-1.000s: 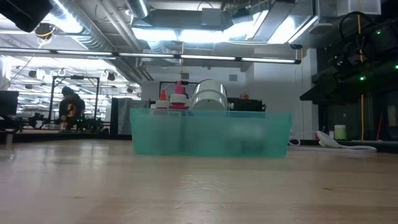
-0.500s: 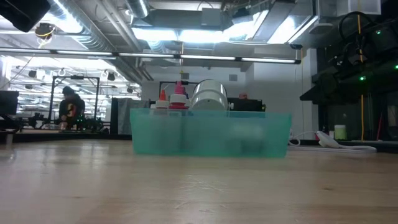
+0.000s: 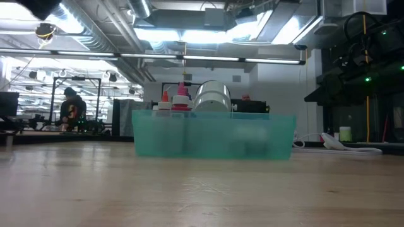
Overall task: Pick & Place food coloring
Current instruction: Put the large yellow food coloring bottle into the green bin
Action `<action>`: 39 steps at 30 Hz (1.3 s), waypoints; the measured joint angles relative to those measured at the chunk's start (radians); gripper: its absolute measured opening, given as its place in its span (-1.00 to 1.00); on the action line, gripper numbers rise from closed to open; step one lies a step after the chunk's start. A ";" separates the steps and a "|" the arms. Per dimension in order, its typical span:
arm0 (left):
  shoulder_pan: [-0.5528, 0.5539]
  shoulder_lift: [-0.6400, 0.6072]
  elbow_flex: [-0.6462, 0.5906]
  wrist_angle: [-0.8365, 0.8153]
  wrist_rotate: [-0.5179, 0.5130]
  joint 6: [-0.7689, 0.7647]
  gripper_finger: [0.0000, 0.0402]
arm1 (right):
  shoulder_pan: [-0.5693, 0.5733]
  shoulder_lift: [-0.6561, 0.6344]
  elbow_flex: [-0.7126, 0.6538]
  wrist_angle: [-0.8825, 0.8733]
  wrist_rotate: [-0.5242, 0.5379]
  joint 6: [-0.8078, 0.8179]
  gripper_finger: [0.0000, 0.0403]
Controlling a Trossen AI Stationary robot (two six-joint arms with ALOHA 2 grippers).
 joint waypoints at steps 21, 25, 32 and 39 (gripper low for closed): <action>0.414 0.061 0.387 -0.332 -0.210 0.648 -0.43 | 0.000 0.000 0.000 0.000 0.000 0.000 0.95; 0.477 0.120 0.474 -0.337 -0.241 0.753 -0.41 | 0.000 0.000 0.000 0.000 0.000 0.000 0.95; 0.568 0.237 0.613 -0.333 -0.267 0.902 -0.42 | 0.000 0.000 0.000 0.000 0.000 0.000 0.95; 0.621 0.328 0.677 -0.306 -0.265 0.982 -0.43 | 0.000 0.000 0.000 0.000 0.000 0.000 0.95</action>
